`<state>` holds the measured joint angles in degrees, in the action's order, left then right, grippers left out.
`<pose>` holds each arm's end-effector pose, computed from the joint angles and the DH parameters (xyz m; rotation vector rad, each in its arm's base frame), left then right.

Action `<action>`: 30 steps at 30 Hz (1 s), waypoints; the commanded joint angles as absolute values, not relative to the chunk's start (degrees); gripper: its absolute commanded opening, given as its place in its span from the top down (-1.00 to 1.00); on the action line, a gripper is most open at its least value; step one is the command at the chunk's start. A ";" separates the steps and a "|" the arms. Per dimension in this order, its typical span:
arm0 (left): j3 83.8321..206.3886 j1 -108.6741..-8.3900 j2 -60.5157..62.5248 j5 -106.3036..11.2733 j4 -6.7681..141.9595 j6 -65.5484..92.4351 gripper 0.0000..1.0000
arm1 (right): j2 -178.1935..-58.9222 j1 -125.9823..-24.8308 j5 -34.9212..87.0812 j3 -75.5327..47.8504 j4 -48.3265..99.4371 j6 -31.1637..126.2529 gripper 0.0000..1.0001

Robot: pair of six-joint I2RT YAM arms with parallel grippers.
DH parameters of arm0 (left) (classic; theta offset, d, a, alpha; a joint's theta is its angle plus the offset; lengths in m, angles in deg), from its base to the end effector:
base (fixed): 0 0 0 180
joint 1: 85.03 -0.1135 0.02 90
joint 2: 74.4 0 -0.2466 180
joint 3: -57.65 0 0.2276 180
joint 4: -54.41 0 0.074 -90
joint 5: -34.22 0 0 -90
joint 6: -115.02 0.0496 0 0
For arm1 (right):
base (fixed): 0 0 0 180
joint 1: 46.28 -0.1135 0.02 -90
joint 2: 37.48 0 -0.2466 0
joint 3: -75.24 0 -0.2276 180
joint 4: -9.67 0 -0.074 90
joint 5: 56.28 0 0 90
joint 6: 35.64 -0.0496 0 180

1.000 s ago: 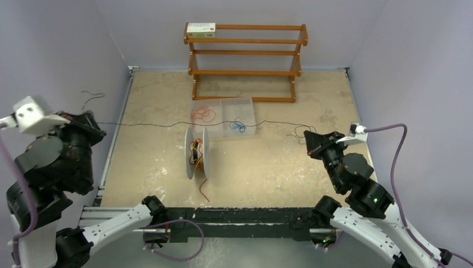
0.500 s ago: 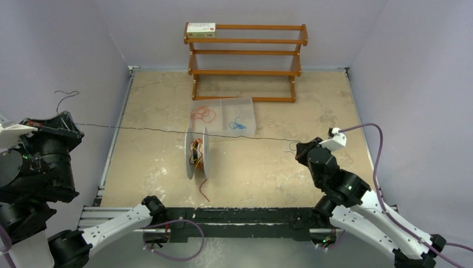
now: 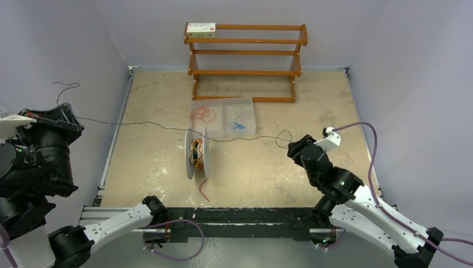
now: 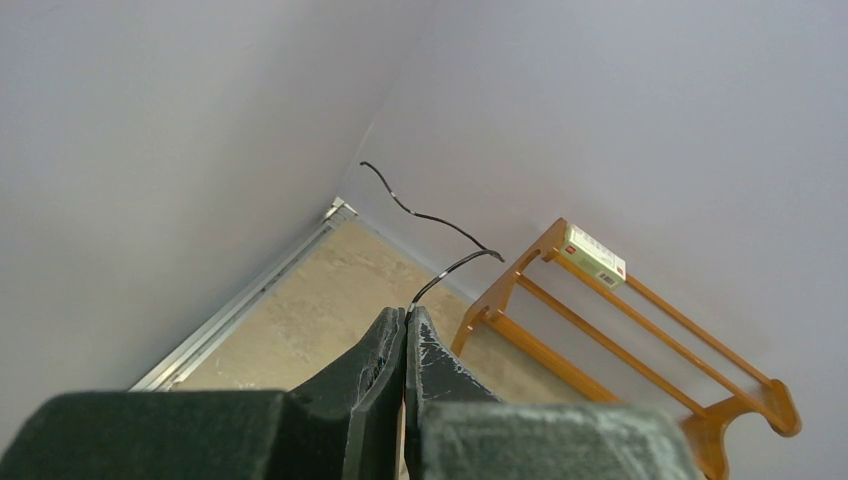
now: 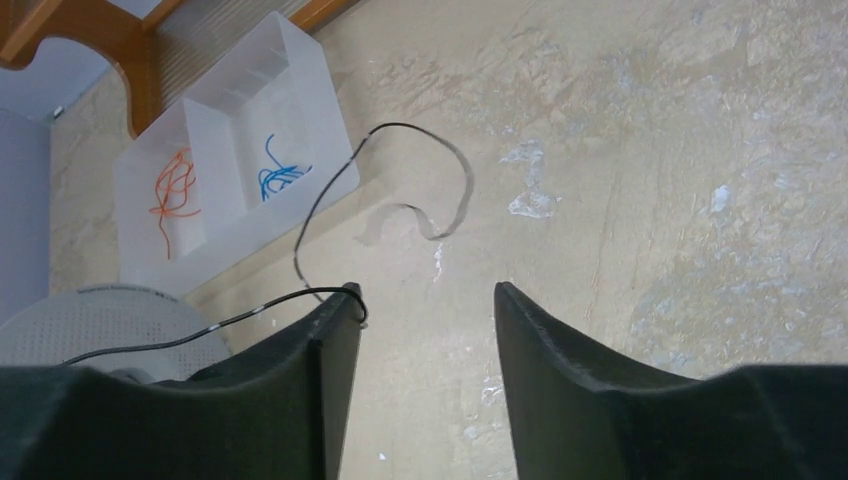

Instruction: Wrap the cables

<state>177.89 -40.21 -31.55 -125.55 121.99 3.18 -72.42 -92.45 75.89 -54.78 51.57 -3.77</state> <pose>0.0177 0.0480 0.5188 -0.7133 1.3336 -0.0816 0.1185 0.0754 0.2637 0.6417 1.8314 0.4695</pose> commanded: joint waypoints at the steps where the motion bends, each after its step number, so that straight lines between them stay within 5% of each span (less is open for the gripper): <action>1: 179.77 -40.12 -27.77 -121.32 120.15 5.04 1.00 | -72.39 -92.33 74.85 -53.15 48.26 0.91 -0.18; 6: 179.80 -40.14 -26.35 -119.05 119.89 5.10 1.00 | -72.35 -92.33 71.12 -50.64 45.50 7.88 -0.43; 11: 180.79 -40.12 -25.63 -119.16 119.94 5.86 1.00 | -70.47 -92.33 62.64 -50.79 39.06 18.70 -0.49; 21: 185.05 -40.12 -22.74 -118.49 124.23 6.80 1.00 | -68.92 -92.33 27.04 -47.43 34.31 32.52 -0.53; 30: 185.72 -40.12 -19.34 -97.07 124.13 7.18 1.00 | -72.80 -92.33 16.38 -38.10 31.11 40.72 -0.60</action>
<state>184.14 -40.24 -22.33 -111.94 124.64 5.34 -69.81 -92.39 25.19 -44.22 36.10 34.22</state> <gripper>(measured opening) 0.010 0.795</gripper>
